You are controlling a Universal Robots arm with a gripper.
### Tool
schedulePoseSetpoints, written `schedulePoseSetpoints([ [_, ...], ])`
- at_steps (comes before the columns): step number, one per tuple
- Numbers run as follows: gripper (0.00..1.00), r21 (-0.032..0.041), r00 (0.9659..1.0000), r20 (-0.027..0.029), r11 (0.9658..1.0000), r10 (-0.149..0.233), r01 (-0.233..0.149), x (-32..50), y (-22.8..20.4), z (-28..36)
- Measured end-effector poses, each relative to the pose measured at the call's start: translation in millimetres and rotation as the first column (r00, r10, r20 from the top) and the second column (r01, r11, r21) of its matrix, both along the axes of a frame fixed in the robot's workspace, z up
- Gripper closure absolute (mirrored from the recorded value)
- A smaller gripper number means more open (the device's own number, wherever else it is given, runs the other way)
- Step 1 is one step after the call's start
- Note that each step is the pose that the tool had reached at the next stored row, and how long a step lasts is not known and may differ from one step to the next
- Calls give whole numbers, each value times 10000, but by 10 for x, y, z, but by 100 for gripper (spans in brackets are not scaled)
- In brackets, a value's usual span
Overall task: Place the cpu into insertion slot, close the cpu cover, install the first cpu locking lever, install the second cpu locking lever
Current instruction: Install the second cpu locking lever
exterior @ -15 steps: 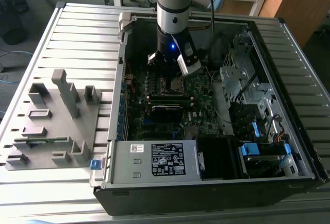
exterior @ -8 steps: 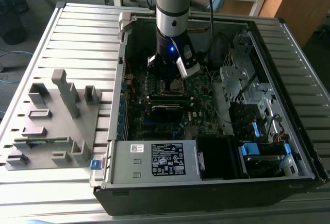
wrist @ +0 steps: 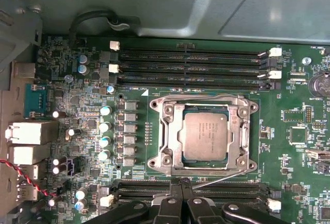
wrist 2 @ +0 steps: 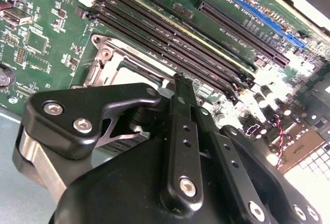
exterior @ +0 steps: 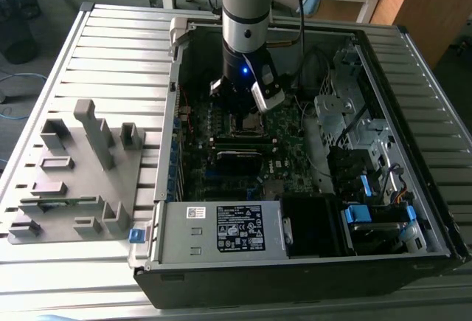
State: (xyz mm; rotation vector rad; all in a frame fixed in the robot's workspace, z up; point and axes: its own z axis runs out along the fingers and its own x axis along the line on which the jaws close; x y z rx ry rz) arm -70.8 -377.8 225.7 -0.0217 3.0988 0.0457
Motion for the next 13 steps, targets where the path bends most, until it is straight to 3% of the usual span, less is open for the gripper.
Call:
schedulePoseSetpoints([
  [13,89,-2,10000,-1,10000,1,-1,-74,-2,-75],
])
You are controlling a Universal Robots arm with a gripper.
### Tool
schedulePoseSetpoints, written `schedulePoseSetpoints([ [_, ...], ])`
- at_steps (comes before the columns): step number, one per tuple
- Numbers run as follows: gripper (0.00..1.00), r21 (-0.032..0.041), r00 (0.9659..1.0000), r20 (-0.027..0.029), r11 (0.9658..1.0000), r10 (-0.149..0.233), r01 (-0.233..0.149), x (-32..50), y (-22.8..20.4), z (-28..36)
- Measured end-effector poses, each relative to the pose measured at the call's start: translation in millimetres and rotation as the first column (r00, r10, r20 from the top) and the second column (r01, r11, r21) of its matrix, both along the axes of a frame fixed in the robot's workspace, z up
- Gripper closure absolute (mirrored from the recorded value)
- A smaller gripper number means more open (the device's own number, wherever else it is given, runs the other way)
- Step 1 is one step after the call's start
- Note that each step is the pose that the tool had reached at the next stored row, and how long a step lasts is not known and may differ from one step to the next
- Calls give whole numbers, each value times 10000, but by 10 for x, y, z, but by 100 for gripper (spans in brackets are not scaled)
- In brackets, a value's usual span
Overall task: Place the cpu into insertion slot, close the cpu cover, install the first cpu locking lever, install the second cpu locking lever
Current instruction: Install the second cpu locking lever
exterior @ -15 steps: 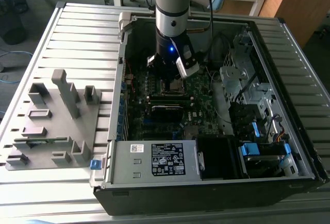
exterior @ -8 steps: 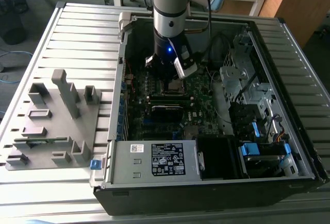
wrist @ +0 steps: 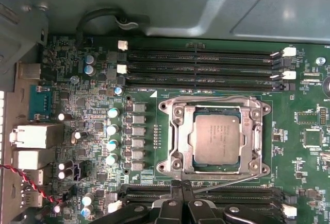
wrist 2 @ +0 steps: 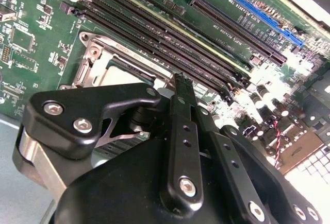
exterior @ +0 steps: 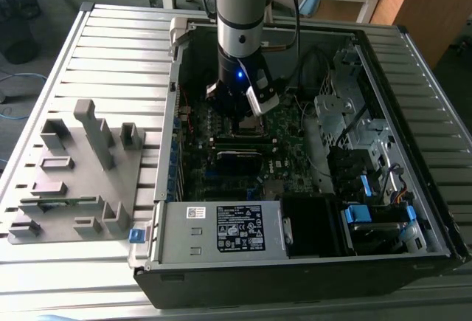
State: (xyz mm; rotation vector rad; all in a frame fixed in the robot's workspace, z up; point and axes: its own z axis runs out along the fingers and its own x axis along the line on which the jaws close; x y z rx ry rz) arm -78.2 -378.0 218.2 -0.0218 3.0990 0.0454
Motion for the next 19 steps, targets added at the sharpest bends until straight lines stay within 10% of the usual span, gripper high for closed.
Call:
schedulePoseSetpoints([
  [19,89,1,10000,0,10000,-1,1,-1,0,-28],
])
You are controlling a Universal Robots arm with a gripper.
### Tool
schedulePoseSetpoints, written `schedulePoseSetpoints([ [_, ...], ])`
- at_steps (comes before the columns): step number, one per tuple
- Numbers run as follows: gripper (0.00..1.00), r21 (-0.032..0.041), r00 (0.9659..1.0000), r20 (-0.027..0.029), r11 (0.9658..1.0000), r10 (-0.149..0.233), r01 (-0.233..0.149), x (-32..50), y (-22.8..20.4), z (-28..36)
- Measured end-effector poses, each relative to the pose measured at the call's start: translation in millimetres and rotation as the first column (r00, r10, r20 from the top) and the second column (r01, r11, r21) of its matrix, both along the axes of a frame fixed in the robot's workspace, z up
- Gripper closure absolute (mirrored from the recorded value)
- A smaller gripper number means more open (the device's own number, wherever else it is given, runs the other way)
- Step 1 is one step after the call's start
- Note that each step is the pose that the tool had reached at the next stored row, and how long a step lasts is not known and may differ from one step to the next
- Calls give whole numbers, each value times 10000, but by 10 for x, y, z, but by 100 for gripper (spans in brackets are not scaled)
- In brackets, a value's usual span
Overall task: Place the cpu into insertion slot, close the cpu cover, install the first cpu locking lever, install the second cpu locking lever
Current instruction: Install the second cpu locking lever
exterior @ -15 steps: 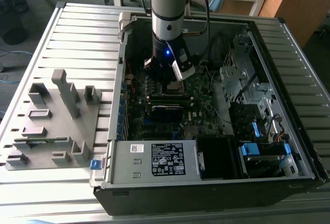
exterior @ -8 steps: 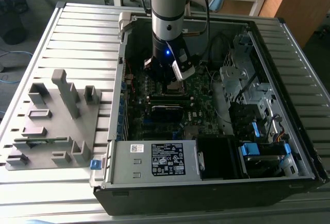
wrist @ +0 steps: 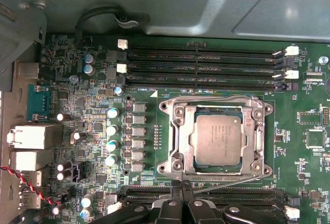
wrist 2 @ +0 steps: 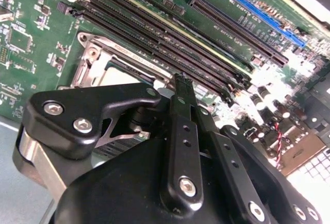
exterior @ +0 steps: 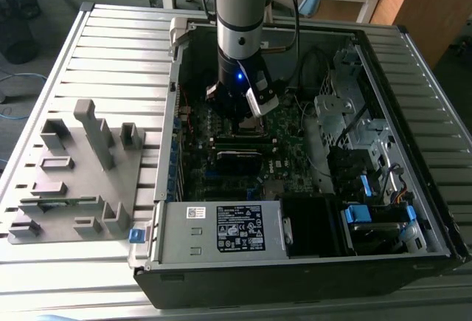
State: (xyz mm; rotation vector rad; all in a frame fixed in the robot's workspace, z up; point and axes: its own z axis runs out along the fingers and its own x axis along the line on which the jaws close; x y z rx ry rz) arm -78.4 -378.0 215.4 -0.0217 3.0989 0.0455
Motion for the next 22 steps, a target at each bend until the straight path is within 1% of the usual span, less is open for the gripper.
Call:
schedulePoseSetpoints([
  [12,89,1,10000,1,10000,-1,1,-8,0,-26],
  [22,89,-1,10000,-1,10000,0,0,-35,-1,-102],
])
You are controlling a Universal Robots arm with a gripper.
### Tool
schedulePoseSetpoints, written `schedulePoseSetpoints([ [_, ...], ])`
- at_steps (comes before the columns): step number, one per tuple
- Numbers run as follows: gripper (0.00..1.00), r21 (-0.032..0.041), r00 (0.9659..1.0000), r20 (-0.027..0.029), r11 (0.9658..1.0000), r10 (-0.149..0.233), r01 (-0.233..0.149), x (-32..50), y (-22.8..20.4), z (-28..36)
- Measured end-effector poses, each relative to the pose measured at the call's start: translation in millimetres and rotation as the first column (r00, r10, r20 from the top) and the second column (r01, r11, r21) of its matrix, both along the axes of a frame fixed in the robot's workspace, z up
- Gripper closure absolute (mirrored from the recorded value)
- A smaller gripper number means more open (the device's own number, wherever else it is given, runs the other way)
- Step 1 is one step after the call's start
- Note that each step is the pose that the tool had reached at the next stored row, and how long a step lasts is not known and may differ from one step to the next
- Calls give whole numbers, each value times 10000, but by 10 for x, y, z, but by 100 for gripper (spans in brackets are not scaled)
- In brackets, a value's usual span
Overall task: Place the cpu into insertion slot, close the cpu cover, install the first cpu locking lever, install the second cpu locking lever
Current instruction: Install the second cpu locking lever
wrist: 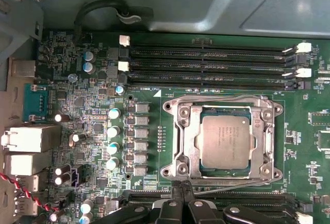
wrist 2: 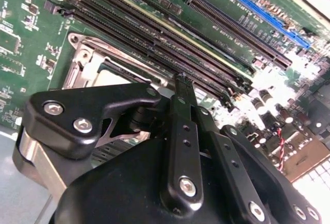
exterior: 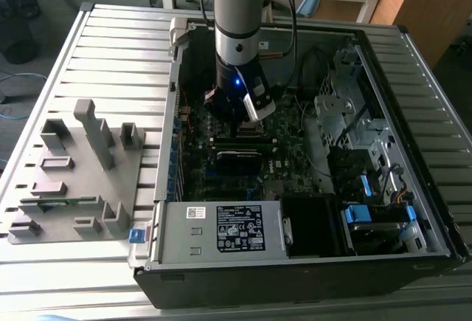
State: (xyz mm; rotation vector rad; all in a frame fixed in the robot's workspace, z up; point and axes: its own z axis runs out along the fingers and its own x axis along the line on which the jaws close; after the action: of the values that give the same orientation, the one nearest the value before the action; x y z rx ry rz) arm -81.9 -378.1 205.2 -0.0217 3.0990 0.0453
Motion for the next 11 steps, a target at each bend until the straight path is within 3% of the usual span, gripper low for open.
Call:
schedulePoseSetpoints([
  [7,89,23,10000,1,10000,0,0,-28,-1,-24],
  [11,89,107,10000,1,9999,2,-2,-39,-6,-36],
])
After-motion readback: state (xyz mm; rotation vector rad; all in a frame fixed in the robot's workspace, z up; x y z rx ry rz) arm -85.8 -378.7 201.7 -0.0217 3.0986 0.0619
